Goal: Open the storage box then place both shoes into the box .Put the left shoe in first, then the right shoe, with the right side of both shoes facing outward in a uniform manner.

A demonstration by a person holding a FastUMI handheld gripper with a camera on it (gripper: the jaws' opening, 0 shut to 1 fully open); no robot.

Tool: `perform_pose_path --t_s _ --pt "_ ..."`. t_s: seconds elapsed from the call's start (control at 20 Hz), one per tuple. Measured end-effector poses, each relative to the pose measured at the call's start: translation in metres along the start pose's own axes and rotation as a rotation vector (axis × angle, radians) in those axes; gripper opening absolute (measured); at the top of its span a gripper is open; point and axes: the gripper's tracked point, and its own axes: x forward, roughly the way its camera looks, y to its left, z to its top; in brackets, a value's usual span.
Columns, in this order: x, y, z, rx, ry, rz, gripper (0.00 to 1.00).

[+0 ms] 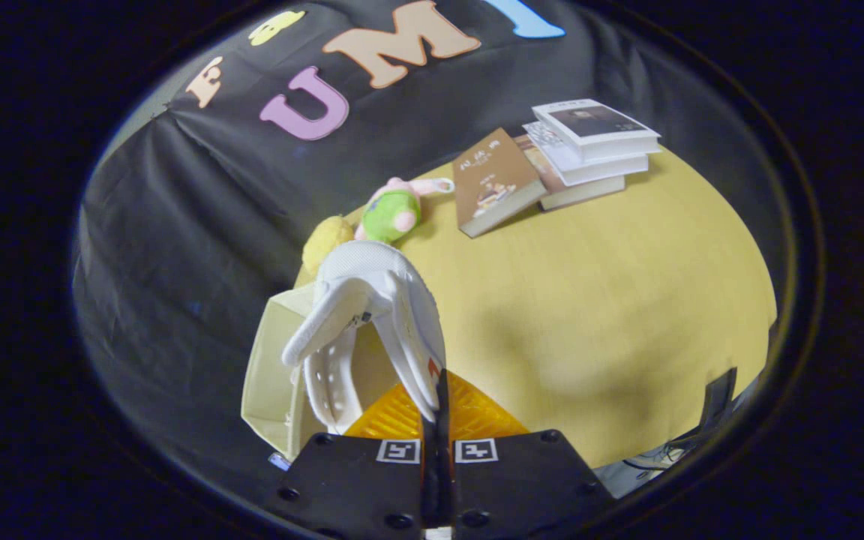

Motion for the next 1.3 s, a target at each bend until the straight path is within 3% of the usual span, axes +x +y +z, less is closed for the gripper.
perform_pose_path --t_s 0.45,0.65,0.95,1.3 --pt "0.024 0.159 -0.021 -0.101 0.06 0.168 0.03" --pt "0.065 0.195 -0.044 -0.133 0.116 0.173 0.03" --pt "0.112 0.205 -0.064 -0.18 0.143 0.083 0.03" --pt "0.13 0.158 -0.066 -0.253 0.14 -0.109 0.05"
